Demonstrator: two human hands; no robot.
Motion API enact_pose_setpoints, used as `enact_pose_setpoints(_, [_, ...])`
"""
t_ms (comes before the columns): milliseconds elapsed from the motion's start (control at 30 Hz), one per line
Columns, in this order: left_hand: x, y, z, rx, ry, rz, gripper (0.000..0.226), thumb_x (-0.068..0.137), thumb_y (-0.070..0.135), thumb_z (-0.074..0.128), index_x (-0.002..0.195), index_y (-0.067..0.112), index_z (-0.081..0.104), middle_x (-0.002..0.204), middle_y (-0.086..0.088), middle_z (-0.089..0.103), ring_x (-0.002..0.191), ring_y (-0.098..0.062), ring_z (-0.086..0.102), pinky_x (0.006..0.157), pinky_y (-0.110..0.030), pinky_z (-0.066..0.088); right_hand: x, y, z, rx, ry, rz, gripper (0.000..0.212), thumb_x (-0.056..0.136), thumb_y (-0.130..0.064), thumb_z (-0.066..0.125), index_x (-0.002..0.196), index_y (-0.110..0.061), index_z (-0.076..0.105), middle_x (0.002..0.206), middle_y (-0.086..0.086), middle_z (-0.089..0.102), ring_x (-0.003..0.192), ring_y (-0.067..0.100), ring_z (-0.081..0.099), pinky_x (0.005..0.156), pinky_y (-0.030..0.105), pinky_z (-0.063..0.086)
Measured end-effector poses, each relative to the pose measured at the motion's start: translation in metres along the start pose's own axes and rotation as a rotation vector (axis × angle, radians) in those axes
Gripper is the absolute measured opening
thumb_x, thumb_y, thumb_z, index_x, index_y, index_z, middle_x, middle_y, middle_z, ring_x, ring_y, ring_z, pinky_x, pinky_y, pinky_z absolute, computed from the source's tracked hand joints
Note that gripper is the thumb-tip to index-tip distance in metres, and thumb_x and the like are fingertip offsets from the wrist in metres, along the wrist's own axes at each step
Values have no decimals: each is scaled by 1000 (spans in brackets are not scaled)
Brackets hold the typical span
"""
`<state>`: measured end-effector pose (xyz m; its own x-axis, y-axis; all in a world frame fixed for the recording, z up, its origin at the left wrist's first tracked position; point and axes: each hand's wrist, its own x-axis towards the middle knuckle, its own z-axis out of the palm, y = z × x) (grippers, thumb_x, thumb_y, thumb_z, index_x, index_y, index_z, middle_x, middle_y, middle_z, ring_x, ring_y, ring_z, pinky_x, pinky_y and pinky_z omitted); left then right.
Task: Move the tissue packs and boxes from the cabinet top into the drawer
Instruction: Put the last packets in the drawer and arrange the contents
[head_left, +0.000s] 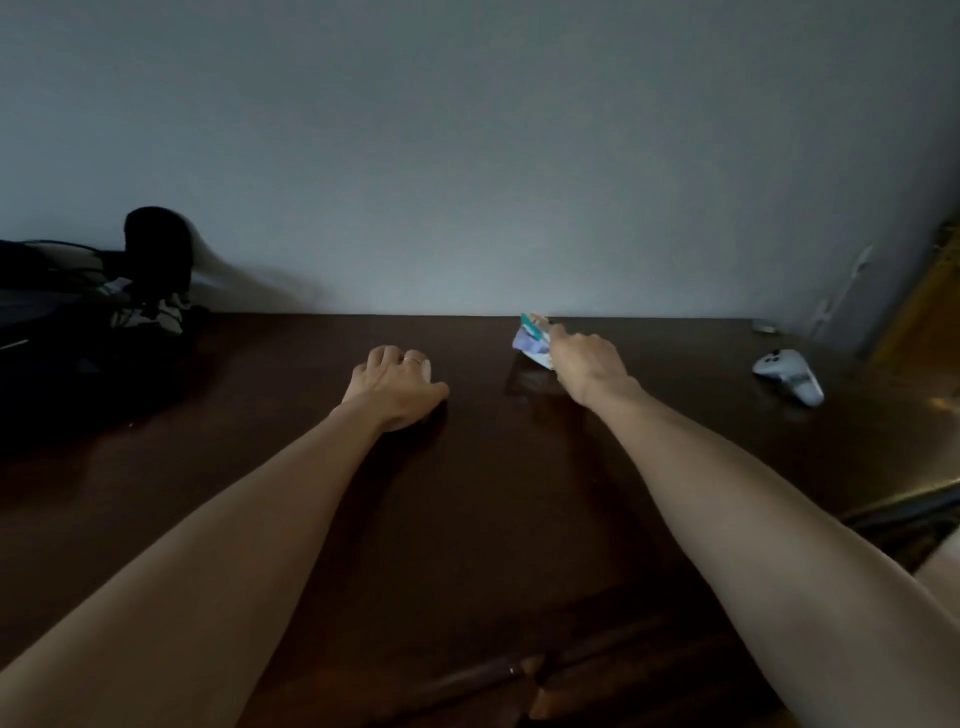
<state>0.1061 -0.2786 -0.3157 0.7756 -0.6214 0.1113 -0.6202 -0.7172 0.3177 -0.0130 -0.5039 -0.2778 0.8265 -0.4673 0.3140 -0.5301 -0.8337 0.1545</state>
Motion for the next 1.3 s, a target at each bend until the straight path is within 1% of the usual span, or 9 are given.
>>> enact_pose_setpoints(333, [-156,27,-24,-166,312,43,38,104,40,29,110,16,58,121,-10,59,117,-32,52,93,-46,40,-163,-46,-55,330,107,-99,12,108,-29,47,108,-19,41,93,6,67,68,26,60,51,35,37])
enact_pose_setpoints(433, [-218,30,-41,-443,493,-126,40,100,45,27,84,17,51,92,-6,62,93,-35,59,75,-39,38,-219,-66,-67,479,230,-129,16,109,-37,37,105,-22,38,79,-1,62,64,27,61,52,37,38])
enact_pose_setpoints(533, [-289,21,-56,-756,410,-198,56,92,64,29,64,18,43,58,8,50,62,-24,50,61,-38,36,-283,-96,-68,568,426,-326,15,107,-35,40,108,-21,43,71,-5,60,59,26,66,45,29,29])
enact_pose_setpoints(667, [-373,3,-62,-1148,147,-336,86,66,90,55,80,7,69,62,-4,46,50,-14,38,47,-29,33,-359,-130,-51,631,590,-597,33,108,-31,47,127,-7,59,111,5,75,93,15,74,58,26,57])
enact_pose_setpoints(767, [-415,-17,-34,-1232,26,-477,66,67,66,77,103,11,77,77,-15,66,60,-19,54,56,-31,41,-388,-143,-31,693,577,-728,36,102,-23,61,135,-10,57,139,6,63,128,19,61,77,32,63])
enact_pose_setpoints(900, [-435,-36,5,-1424,-9,-534,45,80,33,79,118,12,66,102,-12,77,84,-23,71,78,-37,54,-409,-141,-14,768,363,-862,38,100,-10,46,136,-16,55,157,6,45,149,21,37,90,36,61])
enact_pose_setpoints(1033, [-442,-46,42,-1328,16,-568,34,82,22,80,111,8,69,96,-12,78,79,-23,76,60,-29,58,-433,-143,9,1260,89,-336,43,91,-7,41,126,-24,61,151,-7,51,140,4,45,109,41,49])
enact_pose_setpoints(1167, [-473,-66,92,-1309,-199,-676,31,81,16,80,108,1,72,93,-14,79,79,-28,77,59,-31,58,-475,-170,53,1611,-718,130,68,82,-54,73,141,-28,50,133,1,67,111,3,68,97,33,57])
enact_pose_setpoints(1300, [-505,-83,147,-1294,-207,-816,27,81,17,83,97,-1,72,82,-15,76,67,-25,72,59,-29,53,-515,-192,112,1528,-807,246,33,83,-43,81,111,-29,72,102,-10,79,95,10,75,72,27,60])
